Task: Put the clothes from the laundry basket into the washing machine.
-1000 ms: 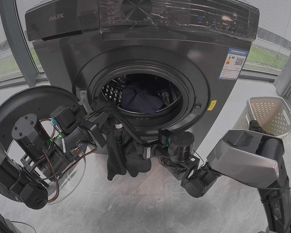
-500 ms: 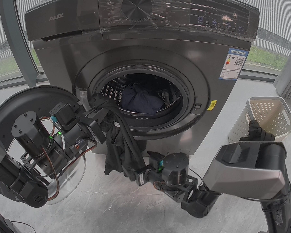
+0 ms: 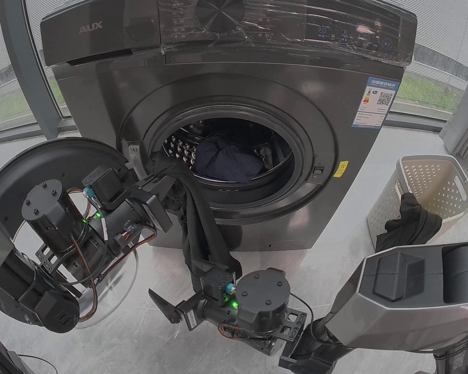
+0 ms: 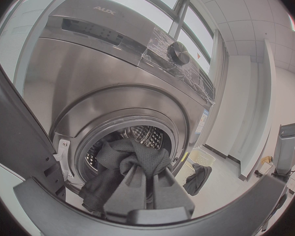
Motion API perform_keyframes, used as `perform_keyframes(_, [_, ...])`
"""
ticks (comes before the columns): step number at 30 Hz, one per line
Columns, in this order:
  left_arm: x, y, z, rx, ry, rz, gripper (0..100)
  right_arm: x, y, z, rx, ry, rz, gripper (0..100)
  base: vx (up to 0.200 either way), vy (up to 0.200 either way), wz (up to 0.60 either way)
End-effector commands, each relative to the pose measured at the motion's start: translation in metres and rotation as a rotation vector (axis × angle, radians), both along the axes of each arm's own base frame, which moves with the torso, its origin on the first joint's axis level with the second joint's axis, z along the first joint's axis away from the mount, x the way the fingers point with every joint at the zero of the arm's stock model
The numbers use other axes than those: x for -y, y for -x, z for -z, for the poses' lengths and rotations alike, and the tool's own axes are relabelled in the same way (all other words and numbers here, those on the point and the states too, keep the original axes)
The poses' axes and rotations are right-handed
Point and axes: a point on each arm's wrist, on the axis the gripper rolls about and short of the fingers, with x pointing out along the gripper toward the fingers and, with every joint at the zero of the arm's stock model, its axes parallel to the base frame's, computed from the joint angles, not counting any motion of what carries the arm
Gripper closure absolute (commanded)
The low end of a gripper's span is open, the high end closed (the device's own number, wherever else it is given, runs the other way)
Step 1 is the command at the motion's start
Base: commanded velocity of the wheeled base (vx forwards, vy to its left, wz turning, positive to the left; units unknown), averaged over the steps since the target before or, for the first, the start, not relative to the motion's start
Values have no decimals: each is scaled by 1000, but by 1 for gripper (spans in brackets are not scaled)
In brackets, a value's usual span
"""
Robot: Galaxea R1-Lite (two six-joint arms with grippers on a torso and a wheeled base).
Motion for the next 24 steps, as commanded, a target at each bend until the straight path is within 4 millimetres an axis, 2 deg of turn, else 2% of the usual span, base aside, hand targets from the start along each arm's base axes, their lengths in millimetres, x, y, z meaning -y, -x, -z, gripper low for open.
perform_keyframes(1, [1, -1, 0, -2, 0, 1, 100, -21, -1, -13, 35, -65, -35, 0, 0, 0, 0])
perform_keyframes(9, [1, -1, 0, 2, 2, 1, 100, -37, -9, -14, 30, -77, -36, 0, 0, 0, 0])
perform_keyframes(11, [1, -1, -1, 3, 3, 1, 100, -50, -26, -6, 6, -88, -8, 0, 0, 0, 0])
perform_keyframes(13, [0, 0, -1, 5, 4, 1, 100, -52, -37, -2, 5, -89, 12, 0, 0, 0, 0])
perform_keyframes(14, [0, 0, -2, 6, 5, -1, 100, -51, -50, 1, 10, -92, 40, 0, 0, 0, 0])
perform_keyframes(18, [0, 0, -3, 9, 6, -1, 100, -36, -82, 12, 13, -83, 144, 0, 0, 0, 0])
perform_keyframes(24, [0, 0, -3, 11, 6, 0, 100, -7, -116, 12, 21, -74, 254, 0, 0, 0, 0])
